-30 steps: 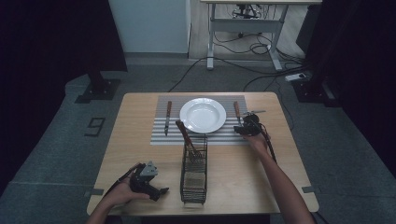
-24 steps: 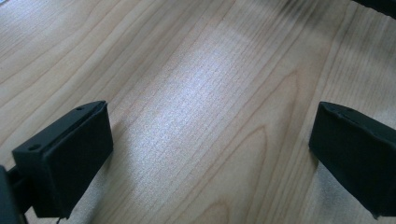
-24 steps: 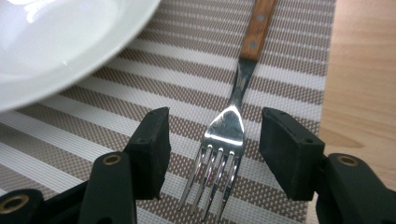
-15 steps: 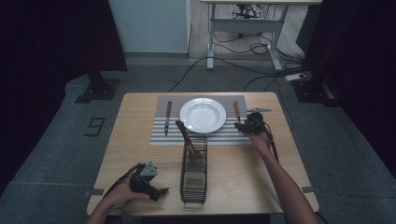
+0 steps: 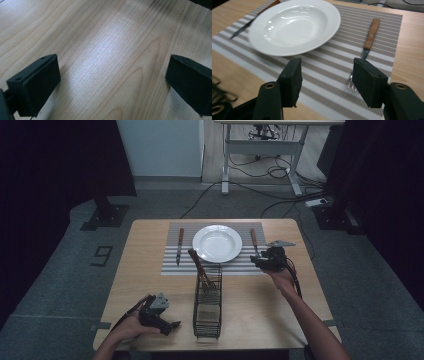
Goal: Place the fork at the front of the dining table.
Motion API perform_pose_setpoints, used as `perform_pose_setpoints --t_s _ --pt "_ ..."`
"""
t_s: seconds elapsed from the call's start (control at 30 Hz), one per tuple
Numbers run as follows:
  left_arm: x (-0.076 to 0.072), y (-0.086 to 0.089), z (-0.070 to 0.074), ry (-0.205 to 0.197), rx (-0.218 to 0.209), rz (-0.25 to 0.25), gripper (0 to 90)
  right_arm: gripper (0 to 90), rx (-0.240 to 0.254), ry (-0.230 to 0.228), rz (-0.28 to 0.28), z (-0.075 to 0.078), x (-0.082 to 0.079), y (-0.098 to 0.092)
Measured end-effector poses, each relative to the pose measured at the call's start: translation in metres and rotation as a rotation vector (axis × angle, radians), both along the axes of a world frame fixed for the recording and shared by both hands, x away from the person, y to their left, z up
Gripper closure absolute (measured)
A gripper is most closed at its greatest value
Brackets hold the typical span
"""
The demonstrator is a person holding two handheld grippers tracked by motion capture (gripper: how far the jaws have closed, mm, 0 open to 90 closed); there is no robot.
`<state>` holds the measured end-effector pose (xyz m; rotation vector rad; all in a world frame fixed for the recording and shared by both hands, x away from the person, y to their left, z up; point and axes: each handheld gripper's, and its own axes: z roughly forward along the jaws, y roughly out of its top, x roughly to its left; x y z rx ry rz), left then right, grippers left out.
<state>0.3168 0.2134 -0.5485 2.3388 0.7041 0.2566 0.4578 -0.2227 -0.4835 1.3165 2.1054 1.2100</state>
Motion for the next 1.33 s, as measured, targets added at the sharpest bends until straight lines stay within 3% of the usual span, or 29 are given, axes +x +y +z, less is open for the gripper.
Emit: perform_pose_setpoints --t_s 0.07,0.37,0.53,0.7,1.0,1.33 --pt "0.000 0.000 0.000 0.000 0.000 0.000 0.0 40.7 0.018 -0.003 0.019 0.003 -0.010 0.000" --pt "-0.001 0.000 0.000 0.000 -0.001 0.002 0.0 40.2 0.016 -0.037 0.125 0.014 -0.057 0.005" --pt "-0.001 0.000 0.000 0.000 -0.001 0.002 0.0 40.2 0.063 -0.030 0.177 0.012 -0.077 0.007" --pt "-0.001 0.000 0.000 0.000 -0.001 0.002 0.0 39.9 0.101 0.005 0.218 -0.001 -0.088 0.010" --pt "-0.001 0.000 0.000 -0.001 -0.001 0.003 0.0 39.9 0.016 0.037 0.256 -0.019 -0.098 0.021" --pt "0.000 0.000 0.000 0.000 -0.001 0.002 0.0 36.9 -0.020 0.031 0.273 -0.023 -0.098 0.028"
